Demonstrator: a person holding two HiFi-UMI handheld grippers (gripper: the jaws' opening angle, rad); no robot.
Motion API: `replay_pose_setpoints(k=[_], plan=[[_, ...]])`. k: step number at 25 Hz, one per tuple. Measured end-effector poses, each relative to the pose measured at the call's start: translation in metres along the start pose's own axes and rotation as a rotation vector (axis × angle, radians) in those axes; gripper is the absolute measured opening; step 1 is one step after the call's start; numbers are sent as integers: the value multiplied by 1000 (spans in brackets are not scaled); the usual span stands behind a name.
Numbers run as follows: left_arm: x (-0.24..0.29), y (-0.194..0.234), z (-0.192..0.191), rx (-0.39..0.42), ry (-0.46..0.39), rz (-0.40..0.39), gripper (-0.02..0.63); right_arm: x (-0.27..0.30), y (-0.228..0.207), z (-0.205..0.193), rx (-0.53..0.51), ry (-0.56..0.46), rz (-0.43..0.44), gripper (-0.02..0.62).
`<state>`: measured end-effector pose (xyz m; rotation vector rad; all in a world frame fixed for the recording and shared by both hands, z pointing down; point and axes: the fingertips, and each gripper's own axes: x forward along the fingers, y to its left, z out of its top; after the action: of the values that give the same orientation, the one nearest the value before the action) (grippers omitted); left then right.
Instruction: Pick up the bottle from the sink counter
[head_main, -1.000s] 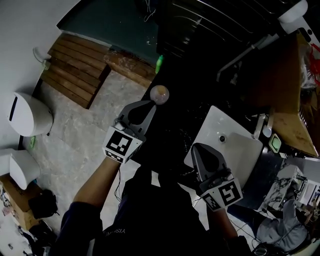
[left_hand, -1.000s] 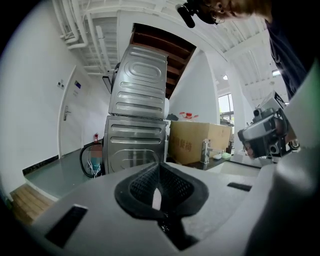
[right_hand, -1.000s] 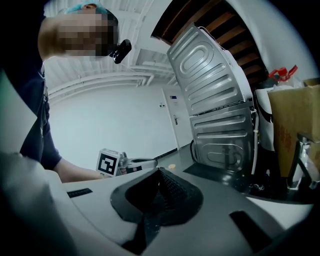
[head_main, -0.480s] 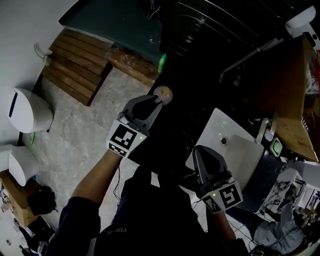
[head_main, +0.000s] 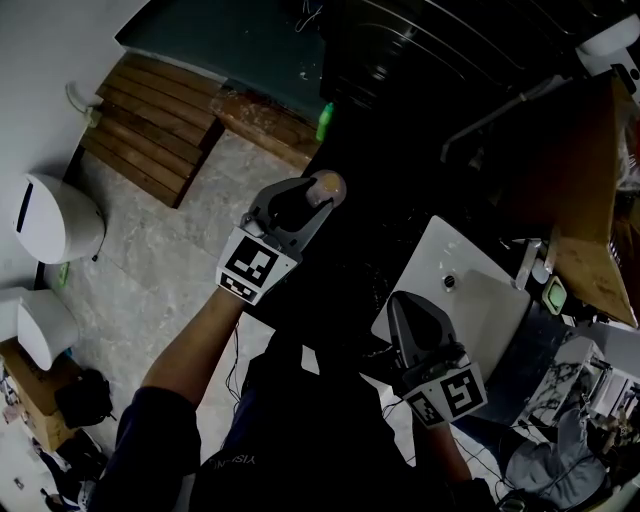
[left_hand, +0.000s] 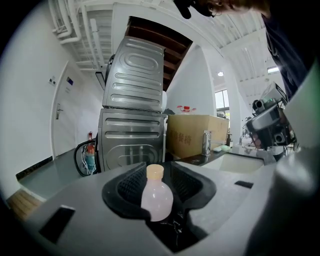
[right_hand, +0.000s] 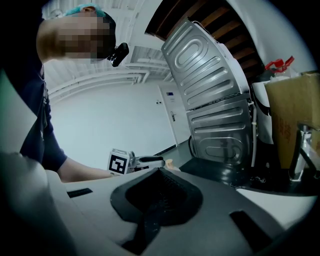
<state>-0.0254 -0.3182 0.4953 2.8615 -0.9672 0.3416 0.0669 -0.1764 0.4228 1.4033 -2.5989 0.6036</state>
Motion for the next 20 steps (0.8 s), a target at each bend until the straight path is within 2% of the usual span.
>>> replay_pose_setpoints(k=[10,20], plan=[[16,7,-11,-5,6,-17,183,4,-4,-4,16,24,-12,25],[28,9,-20,-1,11,-38,196,5,-12,-11,14,38,-23,25]])
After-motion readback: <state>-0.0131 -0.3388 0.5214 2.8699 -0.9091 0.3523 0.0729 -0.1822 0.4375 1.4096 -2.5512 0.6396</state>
